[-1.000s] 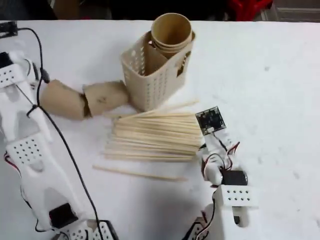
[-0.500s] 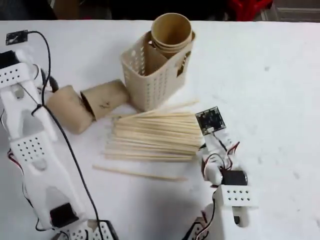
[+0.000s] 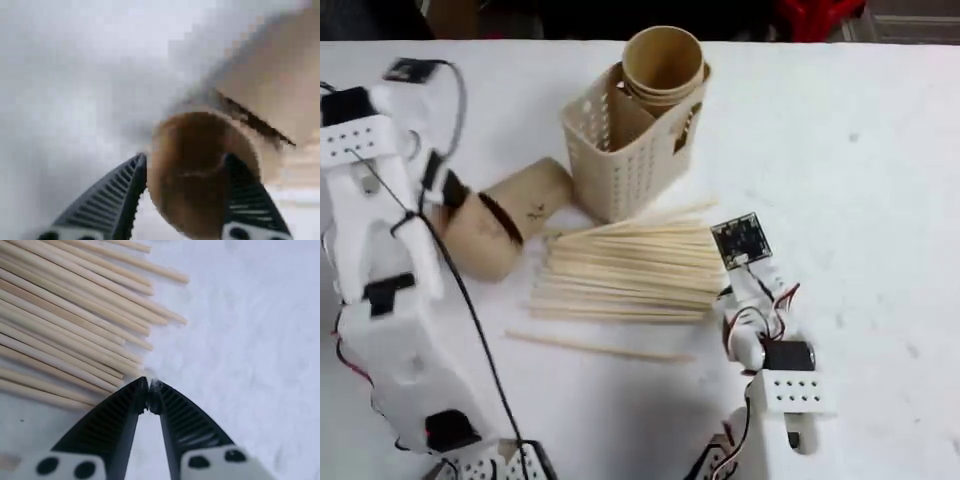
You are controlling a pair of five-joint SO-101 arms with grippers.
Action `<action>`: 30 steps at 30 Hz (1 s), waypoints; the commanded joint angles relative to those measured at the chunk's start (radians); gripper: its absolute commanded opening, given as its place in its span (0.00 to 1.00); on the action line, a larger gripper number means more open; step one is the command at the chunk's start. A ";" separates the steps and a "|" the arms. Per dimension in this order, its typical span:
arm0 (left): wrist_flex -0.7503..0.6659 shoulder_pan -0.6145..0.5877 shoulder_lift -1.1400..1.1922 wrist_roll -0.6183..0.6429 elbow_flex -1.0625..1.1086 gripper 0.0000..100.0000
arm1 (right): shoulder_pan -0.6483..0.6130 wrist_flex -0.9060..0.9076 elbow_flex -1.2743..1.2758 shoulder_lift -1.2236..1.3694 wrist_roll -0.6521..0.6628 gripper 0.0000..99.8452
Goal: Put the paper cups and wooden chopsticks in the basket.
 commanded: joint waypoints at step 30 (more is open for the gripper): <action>-0.226 0.050 -0.242 -0.178 0.543 0.25 | -0.001 -0.016 -0.005 -0.010 0.009 0.02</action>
